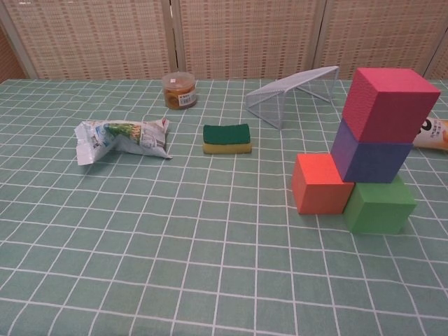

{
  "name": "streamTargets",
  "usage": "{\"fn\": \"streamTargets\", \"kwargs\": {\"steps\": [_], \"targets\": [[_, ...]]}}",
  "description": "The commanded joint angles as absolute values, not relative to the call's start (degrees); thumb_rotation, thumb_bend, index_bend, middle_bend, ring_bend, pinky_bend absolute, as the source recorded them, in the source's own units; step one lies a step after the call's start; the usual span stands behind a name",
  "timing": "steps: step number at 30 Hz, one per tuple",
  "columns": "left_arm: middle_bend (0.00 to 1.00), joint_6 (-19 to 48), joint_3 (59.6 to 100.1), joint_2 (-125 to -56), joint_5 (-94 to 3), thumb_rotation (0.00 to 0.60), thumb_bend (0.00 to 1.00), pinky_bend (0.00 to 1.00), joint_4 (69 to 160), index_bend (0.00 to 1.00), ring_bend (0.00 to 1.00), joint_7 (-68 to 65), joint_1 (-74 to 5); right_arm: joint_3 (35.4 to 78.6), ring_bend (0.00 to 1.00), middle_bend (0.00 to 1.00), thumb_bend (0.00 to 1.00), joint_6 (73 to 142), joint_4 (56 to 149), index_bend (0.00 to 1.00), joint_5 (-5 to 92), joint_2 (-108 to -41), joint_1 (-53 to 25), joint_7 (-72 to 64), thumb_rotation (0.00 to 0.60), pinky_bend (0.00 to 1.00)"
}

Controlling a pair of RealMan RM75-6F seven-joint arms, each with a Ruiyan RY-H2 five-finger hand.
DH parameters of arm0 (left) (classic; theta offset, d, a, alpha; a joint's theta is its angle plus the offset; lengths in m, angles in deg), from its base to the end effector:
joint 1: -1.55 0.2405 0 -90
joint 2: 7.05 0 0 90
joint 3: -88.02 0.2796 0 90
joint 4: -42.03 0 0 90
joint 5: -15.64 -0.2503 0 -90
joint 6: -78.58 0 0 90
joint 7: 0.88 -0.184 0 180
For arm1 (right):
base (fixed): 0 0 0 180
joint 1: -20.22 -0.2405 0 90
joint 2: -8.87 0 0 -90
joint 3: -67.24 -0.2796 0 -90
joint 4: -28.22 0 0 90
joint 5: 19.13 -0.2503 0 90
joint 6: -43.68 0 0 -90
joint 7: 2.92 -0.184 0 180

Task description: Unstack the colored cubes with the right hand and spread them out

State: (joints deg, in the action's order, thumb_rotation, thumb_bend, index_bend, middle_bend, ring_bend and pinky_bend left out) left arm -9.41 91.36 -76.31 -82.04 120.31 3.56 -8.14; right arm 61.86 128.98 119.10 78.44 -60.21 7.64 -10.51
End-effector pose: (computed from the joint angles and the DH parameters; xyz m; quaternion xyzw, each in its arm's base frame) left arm -0.3486 0.2289 0.1002 -0.6931 -0.3117 -0.4017 0.5110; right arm -0.2703 -0.2712 0.0998 0.6321 -0.3435 0.5201 0.4604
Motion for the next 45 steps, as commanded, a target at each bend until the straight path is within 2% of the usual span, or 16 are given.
{"fn": "streamTargets", "kwargs": {"steps": [1, 10, 14, 16, 17, 20, 23, 25, 31, 33, 36, 39, 42, 45], "targets": [[0.19, -9.2, 91.5, -76.1, -82.1, 0.600, 0.67, 0.43, 120.5, 0.27, 0.17, 3.6, -8.2, 59.3, 0.00, 0.01, 0.11, 121.9, 124.4, 0.03, 73.8, -60.6, 3.1, -4.3, 0.600, 0.22], [0.19, -9.4, 91.5, -75.6, -82.4, 0.600, 0.67, 0.43, 121.0, 0.27, 0.17, 3.8, -8.1, 55.9, 0.00, 0.01, 0.11, 111.5, 131.2, 0.03, 62.4, -63.0, -3.0, 8.0, 0.600, 0.22], [0.19, -9.6, 91.5, -75.5, -82.4, 0.600, 0.67, 0.43, 120.9, 0.27, 0.17, 4.1, -8.0, 55.2, 0.02, 0.02, 0.11, 110.5, 131.8, 0.10, 58.7, -64.5, -4.2, 11.5, 0.600, 0.24], [0.19, -9.7, 91.4, -75.5, -82.3, 0.600, 0.67, 0.43, 120.9, 0.27, 0.17, 4.3, -7.9, 55.3, 0.12, 0.13, 0.11, 111.1, 131.4, 0.20, 58.5, -65.3, -4.4, 12.8, 0.600, 0.34], [0.19, -9.8, 91.4, -75.5, -82.3, 0.600, 0.67, 0.43, 120.8, 0.27, 0.17, 4.4, -7.9, 55.6, 0.20, 0.22, 0.11, 111.5, 131.1, 0.27, 58.5, -65.7, -4.4, 13.3, 0.600, 0.42], [0.19, -9.8, 91.3, -75.4, -82.2, 0.600, 0.67, 0.43, 120.8, 0.27, 0.17, 4.6, -7.9, 56.0, 0.43, 0.42, 0.11, 112.6, 130.0, 0.45, 59.1, -66.6, -4.4, 14.6, 0.600, 0.61], [0.19, -9.7, 91.3, -75.4, -82.2, 0.600, 0.67, 0.43, 120.8, 0.28, 0.17, 4.6, -7.9, 56.2, 0.53, 0.51, 0.11, 115.4, 128.6, 0.56, 61.3, -67.6, -4.0, 14.6, 0.600, 0.70], [0.19, -9.7, 91.3, -75.4, -82.3, 0.600, 0.67, 0.43, 120.8, 0.28, 0.17, 4.5, -7.9, 56.2, 0.55, 0.53, 0.11, 118.3, 127.3, 0.59, 63.7, -68.3, -3.4, 13.9, 0.600, 0.71], [0.19, -9.5, 91.4, -75.5, -82.5, 0.600, 0.67, 0.43, 120.9, 0.28, 0.17, 4.3, -7.9, 57.0, 0.55, 0.53, 0.11, 131.0, 121.8, 0.60, 71.8, -69.0, 1.0, 10.8, 0.600, 0.71], [0.19, -9.5, 91.4, -75.5, -82.5, 0.600, 0.67, 0.43, 120.9, 0.28, 0.17, 4.4, -7.9, 58.1, 0.55, 0.53, 0.11, 132.4, 121.1, 0.59, 71.5, -67.7, 2.9, 10.7, 0.600, 0.71], [0.19, -9.5, 91.4, -75.5, -82.5, 0.600, 0.67, 0.43, 121.0, 0.28, 0.17, 4.2, -7.9, 60.8, 0.55, 0.53, 0.11, 130.9, 121.1, 0.58, 67.8, -64.0, 6.2, 12.6, 0.600, 0.71], [0.19, -9.2, 91.4, -75.6, -82.4, 0.600, 0.67, 0.43, 121.1, 0.28, 0.17, 3.8, -8.0, 63.0, 0.50, 0.53, 0.11, 126.7, 122.6, 0.55, 61.3, -60.0, 8.5, 17.5, 0.600, 0.69], [0.19, -8.7, 91.5, -75.7, -82.5, 0.600, 0.67, 0.43, 121.2, 0.28, 0.17, 3.4, -8.1, 64.3, 0.42, 0.48, 0.11, 122.5, 123.5, 0.46, 56.4, -57.3, 9.3, 19.7, 0.600, 0.62], [0.19, -8.4, 91.6, -75.7, -82.5, 0.600, 0.67, 0.43, 121.3, 0.28, 0.17, 3.0, -8.2, 64.6, 0.31, 0.37, 0.11, 119.3, 122.5, 0.34, 54.6, -56.2, 9.2, 16.7, 0.600, 0.52]]}}
